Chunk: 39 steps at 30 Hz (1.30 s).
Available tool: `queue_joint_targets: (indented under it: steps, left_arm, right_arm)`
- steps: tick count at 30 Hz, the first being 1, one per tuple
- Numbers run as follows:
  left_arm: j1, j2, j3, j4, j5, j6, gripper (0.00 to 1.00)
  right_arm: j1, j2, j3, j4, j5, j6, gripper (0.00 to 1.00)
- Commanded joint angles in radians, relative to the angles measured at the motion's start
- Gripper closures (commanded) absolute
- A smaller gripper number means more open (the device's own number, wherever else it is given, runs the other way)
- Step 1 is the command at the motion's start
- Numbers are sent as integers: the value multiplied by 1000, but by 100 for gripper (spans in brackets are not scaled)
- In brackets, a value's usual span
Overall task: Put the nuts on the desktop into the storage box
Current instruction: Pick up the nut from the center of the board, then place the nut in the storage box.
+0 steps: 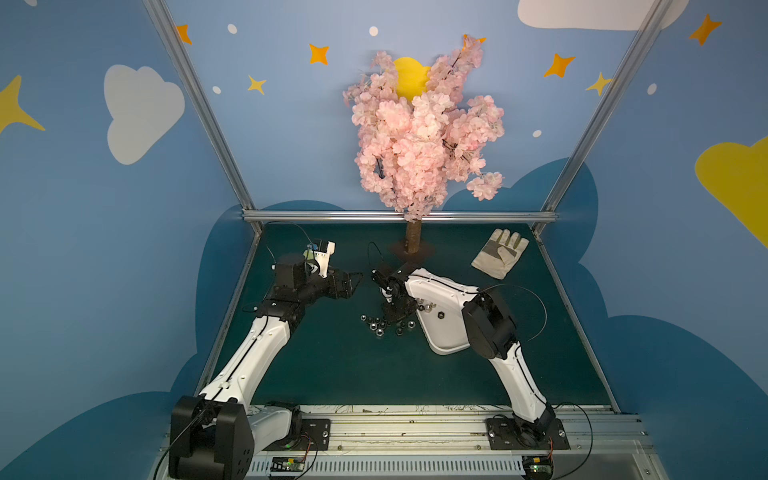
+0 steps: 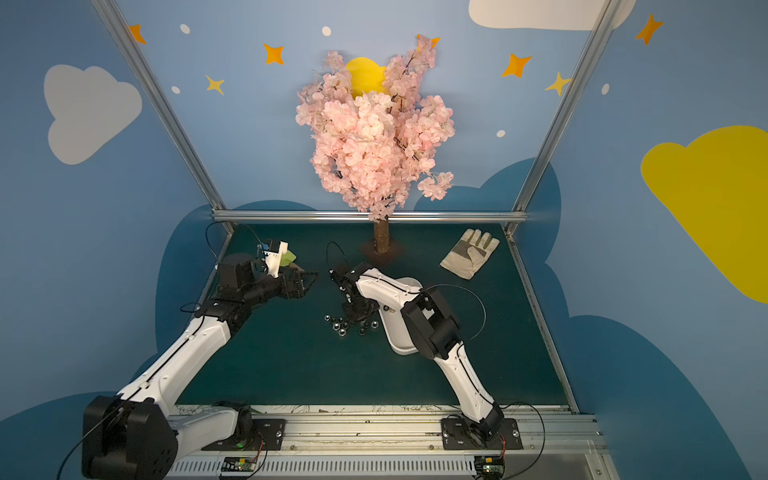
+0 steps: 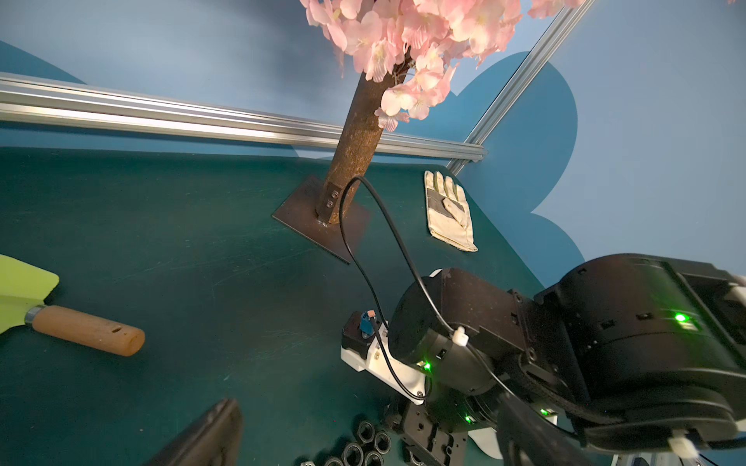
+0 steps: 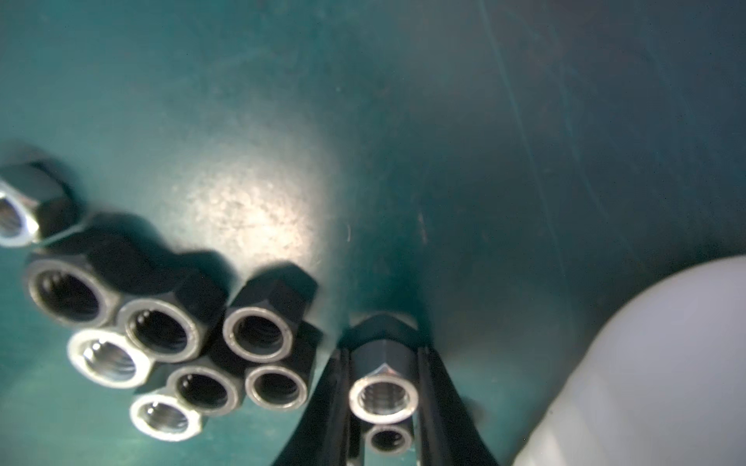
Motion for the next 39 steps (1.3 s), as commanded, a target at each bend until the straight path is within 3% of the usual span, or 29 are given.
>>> queue_joint_targets:
  steps: [1,13,22,33,39]
  left_arm:
    - [-4,-15,15,-9,-10,19,0]
    - [-4,-34,12,-8,-20,22,0]
    - [-7,-24,14,-2,20,20,0]
    - [-9,-12,25,-13,58,30,0]
    - [-11,4,56,-63,64,48,0]
  right_arm:
    - [-7,-41,-9,-18,16,5,84]
    - [-174,-320,-40,16,-3,15,84]
    - [-306,-463,-324,-12,54,-35,84]
    - [-332,-408,-464,58,74,-44,82]
    - [-343,-345,-456,76,92,-60,71]
